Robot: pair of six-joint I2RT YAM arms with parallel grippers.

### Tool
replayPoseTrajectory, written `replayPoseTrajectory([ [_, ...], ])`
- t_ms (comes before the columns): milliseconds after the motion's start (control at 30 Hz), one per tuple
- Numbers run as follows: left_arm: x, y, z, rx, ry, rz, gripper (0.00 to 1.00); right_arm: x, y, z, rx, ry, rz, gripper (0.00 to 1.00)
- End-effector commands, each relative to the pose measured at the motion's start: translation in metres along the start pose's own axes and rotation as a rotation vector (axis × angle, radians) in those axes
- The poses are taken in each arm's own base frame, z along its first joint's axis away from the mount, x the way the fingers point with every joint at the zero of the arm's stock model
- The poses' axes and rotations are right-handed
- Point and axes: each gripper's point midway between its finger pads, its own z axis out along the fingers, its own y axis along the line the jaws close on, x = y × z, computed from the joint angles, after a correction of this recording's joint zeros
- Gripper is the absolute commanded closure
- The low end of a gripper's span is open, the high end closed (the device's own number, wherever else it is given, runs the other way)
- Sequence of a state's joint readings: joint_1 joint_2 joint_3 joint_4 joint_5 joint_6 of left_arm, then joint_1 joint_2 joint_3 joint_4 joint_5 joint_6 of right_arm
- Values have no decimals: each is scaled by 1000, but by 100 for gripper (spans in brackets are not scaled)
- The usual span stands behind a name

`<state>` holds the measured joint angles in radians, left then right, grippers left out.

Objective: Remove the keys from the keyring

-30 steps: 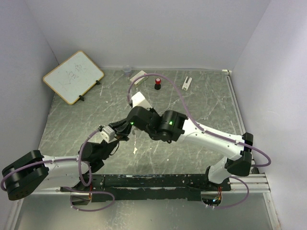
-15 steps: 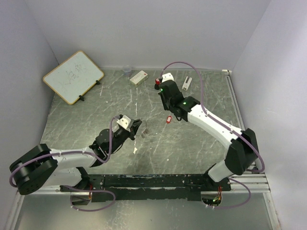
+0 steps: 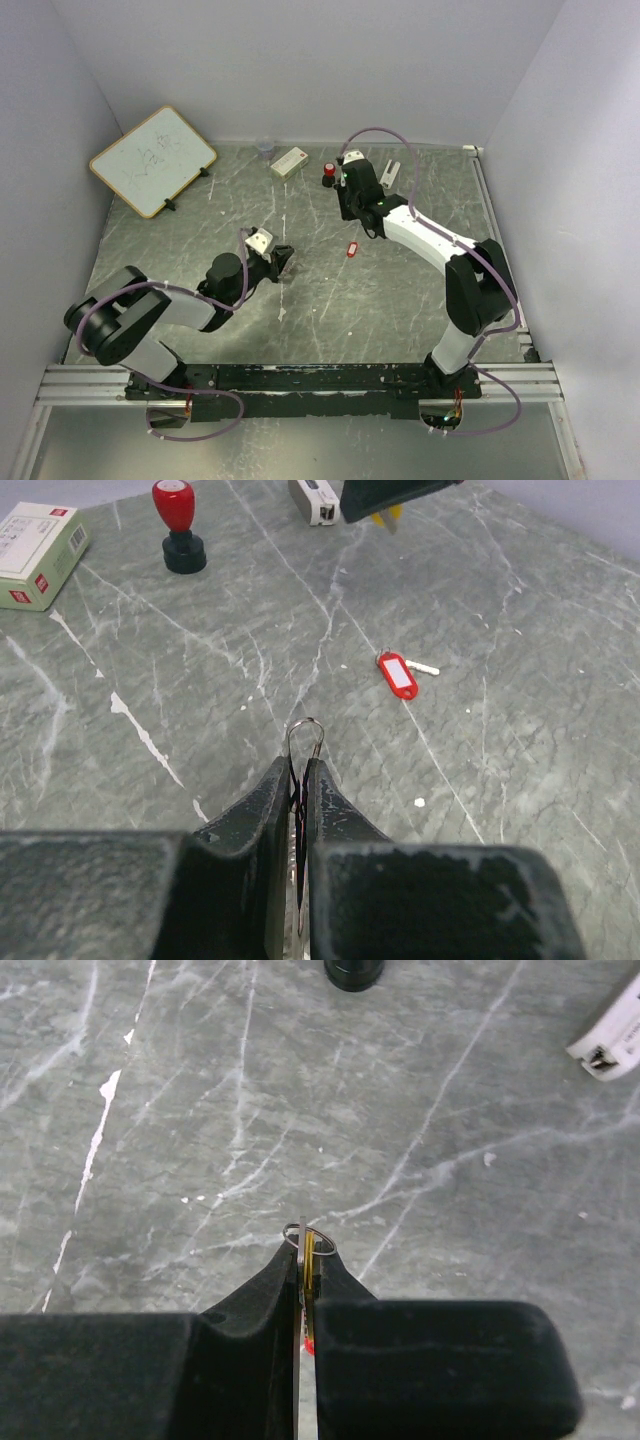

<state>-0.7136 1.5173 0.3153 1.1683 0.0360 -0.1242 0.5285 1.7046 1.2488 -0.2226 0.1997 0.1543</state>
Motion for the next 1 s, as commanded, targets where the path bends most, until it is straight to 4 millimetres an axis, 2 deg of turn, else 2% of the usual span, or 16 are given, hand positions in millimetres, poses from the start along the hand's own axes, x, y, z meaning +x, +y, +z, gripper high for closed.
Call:
replayPoseTrajectory([
  [0,-43,-6,17,91,-164,-7,93,-3,12,14,-63,-27,18,100],
  [167,-48,3,31,140,-190,-35,93,10,18,29,-86,1,11,100],
  [333,-40,20,43,134,-181,-70,93,20,23,44,-98,23,5,100],
  [567,-38,27,33,241,-261,-299,93,37,27,65,-102,65,9,100],
  [767,-31,24,30,255,-242,-334,93,46,31,77,-111,93,10,100],
  [967,-14,39,27,155,-204,-320,93,48,33,79,-120,93,15,100],
])
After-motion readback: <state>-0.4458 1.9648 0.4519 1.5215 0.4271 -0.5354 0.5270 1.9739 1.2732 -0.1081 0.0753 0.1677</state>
